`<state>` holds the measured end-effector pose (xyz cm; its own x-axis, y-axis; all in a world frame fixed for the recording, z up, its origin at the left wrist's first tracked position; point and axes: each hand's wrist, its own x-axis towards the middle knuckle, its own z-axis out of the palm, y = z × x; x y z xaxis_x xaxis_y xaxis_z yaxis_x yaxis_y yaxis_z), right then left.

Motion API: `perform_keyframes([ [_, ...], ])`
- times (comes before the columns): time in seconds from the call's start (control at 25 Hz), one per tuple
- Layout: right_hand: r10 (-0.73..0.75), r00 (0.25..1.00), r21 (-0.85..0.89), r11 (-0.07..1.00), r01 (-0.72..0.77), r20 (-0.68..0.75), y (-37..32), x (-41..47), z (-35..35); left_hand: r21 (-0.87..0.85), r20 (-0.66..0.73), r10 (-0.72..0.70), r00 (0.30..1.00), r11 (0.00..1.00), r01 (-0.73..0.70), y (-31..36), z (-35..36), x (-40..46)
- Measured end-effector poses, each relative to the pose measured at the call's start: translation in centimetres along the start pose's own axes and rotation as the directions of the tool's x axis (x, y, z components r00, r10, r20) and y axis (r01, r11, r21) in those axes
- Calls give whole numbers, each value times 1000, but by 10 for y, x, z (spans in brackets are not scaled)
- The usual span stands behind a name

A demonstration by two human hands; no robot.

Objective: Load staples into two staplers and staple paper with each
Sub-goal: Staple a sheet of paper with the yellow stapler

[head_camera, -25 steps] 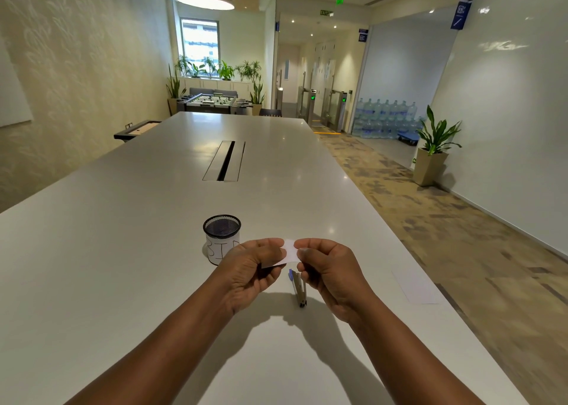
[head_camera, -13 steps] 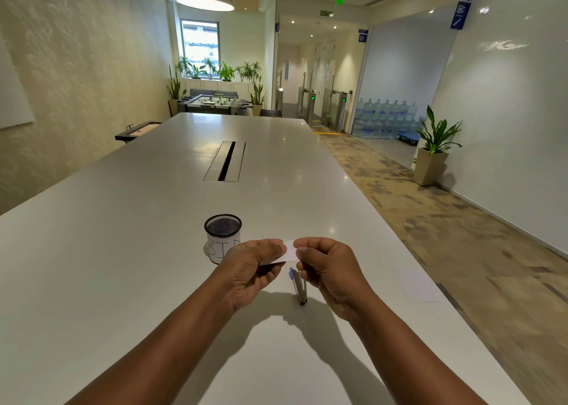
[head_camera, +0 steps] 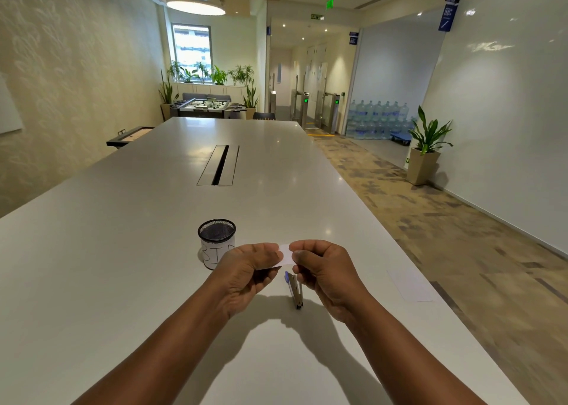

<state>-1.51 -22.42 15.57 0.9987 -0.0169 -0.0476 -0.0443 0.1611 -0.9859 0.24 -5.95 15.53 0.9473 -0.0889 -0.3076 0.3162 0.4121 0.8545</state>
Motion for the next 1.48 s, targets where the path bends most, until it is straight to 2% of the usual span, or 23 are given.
perform_keyframes([
  [0.16, 8, 1000, 1, 1000, -8, -5, 0, 1, -1, 21, -12, 12, 1000, 1000, -11, 1, 1, 1],
  [0.32, -9, 1000, -29, 1000, 9, 3, -1, 1, 2, -51, -72, 3, 997, 999, -6, -1, 2, 5],
  [0.52, -26, 999, -50, 998, 25, -30, -1, 2, 0, 19, 5, 20, 1000, 1000, -20, 0, 1, 2],
  [0.6, -27, 999, -49, 998, 25, -29, 0, 1, 1, 23, -6, 31, 1000, 999, -31, -1, 0, 2],
  [0.8, -27, 1000, -47, 999, 26, -12, 1, 0, 4, -76, -77, 14, 997, 997, -20, -4, 1, 5],
  [1.04, -26, 999, -49, 999, 25, -32, 1, -1, 1, 9, 19, 18, 1000, 1000, -19, -2, -2, 2],
  [1.24, -30, 1000, -52, 998, 29, -6, 2, -2, 4, -58, -79, 20, 997, 998, -25, -5, -1, 8],
  [1.48, -30, 999, -63, 998, 28, -29, 0, 2, 2, 7, -1, 15, 1000, 1000, -15, -2, -1, 4],
])
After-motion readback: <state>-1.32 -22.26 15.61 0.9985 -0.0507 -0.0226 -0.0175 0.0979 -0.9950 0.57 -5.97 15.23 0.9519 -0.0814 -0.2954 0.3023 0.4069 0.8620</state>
